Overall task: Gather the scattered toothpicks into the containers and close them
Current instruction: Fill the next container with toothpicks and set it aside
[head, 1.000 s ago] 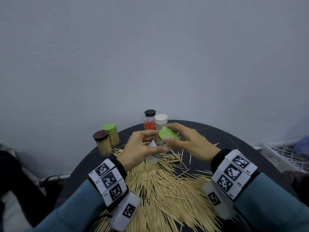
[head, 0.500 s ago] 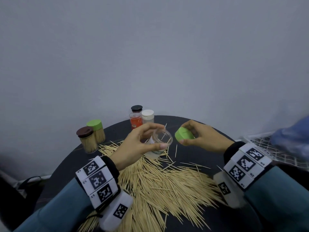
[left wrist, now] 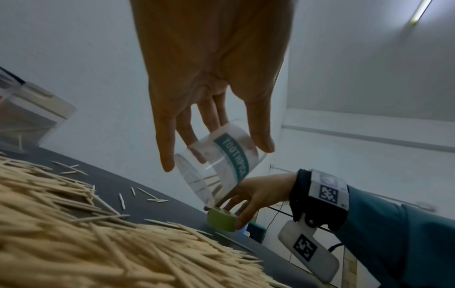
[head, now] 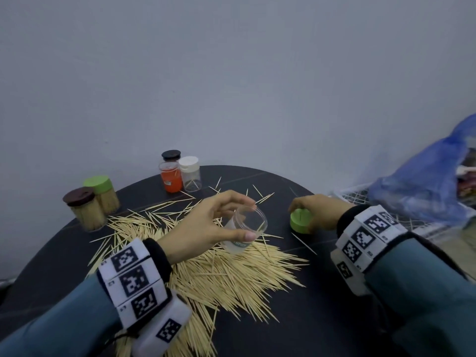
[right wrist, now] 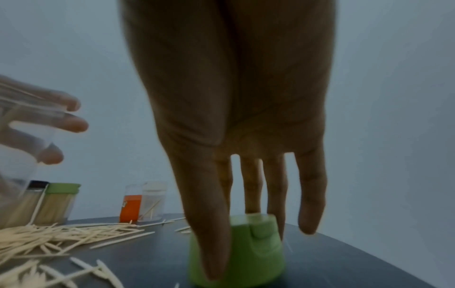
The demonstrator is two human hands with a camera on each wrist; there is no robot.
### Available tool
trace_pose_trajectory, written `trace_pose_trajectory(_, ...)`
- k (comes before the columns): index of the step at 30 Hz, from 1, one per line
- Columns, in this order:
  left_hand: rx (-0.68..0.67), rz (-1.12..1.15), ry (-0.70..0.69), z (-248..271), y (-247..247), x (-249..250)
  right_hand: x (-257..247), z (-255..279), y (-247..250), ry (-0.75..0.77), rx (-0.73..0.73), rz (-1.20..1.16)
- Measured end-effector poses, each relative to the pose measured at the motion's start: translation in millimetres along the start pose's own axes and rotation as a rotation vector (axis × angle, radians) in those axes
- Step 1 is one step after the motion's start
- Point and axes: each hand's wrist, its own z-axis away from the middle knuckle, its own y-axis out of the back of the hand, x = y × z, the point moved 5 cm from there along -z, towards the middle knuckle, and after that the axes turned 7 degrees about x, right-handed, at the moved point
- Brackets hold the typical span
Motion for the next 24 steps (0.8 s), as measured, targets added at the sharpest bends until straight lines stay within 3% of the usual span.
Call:
trace_pose_trajectory(5,0.021,-0.002,-0.013,0.9,2.3,2.0,-2.2,0.2,-3.3,0.004,-0.028,-0.004)
trace_pose_trajectory(10,0.045,0.006,-0.017,-0.7,7.9,-0.8,-18.5,9.7,19.2,0.027,0.191,-0.093)
trace_pose_trajectory(16,0.046,0.003,-0.017,-0.6,9.3,-3.7,-35.6,35.3,4.3,-0.064,-0.188,0.186)
trace_pose_trajectory(24,0.068,0.012,-0.060,2.2,10.6,3.4,-50.9,34.7,-2.9,-0.022,-0.266,0.139)
